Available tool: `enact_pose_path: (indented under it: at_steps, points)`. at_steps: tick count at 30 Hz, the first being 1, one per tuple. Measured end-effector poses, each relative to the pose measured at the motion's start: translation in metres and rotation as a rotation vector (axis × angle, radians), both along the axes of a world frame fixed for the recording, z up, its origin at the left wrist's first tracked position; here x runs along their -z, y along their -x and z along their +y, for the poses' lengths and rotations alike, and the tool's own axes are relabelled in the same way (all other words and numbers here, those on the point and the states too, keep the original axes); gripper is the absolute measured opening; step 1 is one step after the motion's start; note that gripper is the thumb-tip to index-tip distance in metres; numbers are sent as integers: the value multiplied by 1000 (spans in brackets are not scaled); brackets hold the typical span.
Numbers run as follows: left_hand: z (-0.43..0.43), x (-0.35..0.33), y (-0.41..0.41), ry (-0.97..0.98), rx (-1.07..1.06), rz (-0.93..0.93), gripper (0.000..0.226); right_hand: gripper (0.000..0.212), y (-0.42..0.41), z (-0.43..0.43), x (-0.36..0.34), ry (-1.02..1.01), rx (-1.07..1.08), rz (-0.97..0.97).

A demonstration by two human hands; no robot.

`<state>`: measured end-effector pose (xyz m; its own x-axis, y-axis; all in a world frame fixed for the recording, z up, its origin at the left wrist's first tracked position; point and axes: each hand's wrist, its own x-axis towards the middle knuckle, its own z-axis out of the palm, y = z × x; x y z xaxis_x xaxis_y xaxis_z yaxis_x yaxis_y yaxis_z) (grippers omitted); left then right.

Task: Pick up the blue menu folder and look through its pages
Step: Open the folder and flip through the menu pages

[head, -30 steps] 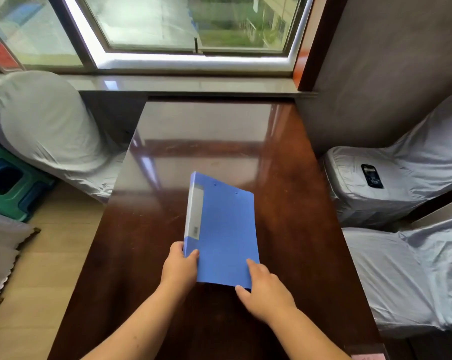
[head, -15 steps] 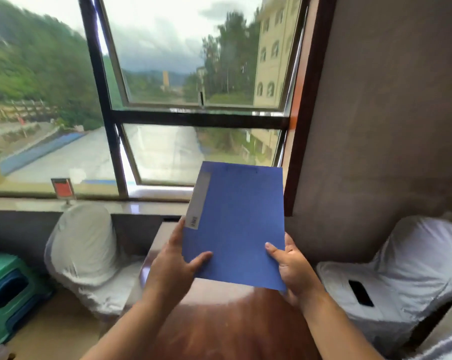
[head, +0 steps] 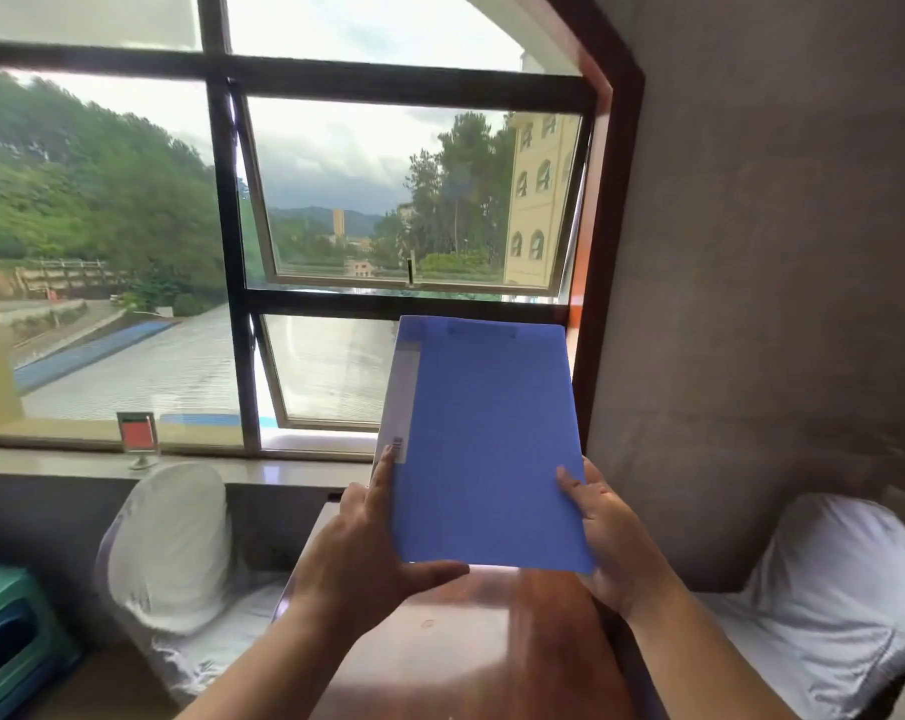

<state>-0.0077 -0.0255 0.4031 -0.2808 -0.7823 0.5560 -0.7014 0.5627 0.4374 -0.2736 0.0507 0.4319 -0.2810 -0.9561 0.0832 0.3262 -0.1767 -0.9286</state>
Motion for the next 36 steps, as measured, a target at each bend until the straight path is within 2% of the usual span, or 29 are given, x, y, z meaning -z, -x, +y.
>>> enact_pose_path:
  at_steps: [3, 4, 6, 8, 10, 13, 15, 18, 24, 27, 29, 32, 36]
  points:
    - [0, -2, -3, 83, 7, 35, 141, 64, 5, 8, -4, 22, -100, -60]
    - [0, -4, -5, 105, 11, 52, 135, 63, 4, 9, -5, 70, -138, -52]
    - [-1, -7, -8, 154, 14, 85, 120, 41, 2, 4, -6, 110, -149, 6]
    - [-1, -11, -10, 225, 25, 139, 100, 50, 0, -2, -9, 100, -34, 51]
    - [-2, -17, -11, 228, -5, 288, 85, 52, 2, -5, -10, 121, -14, 27]
    - [-3, -30, -10, -59, -87, 593, 80, 54, 8, -3, -10, 105, 55, 21]
    - [-8, -32, -8, -274, -68, 789, 65, 53, 9, -2, -8, 93, 72, 26]
    - [-13, -30, -10, -424, -33, 966, 53, 50, 8, -3, -10, 96, 93, 50]
    - [-13, -27, -14, -503, -63, 963, 62, 49, 10, -6, -12, 44, 97, 61]
    - [-10, -27, -15, -505, -103, 847, 59, 44, 9, -6, -12, 67, 101, 16]
    - [-6, -26, -19, -509, -150, 777, 69, 45, 8, -6, -12, 79, 106, -1]
    - [3, -25, -20, -383, -201, 656, 64, 44, 7, -5, -11, 83, 114, -9]
    - [22, -34, -4, 11, -174, 511, 66, 43, 2, -4, -12, 74, 128, -45]
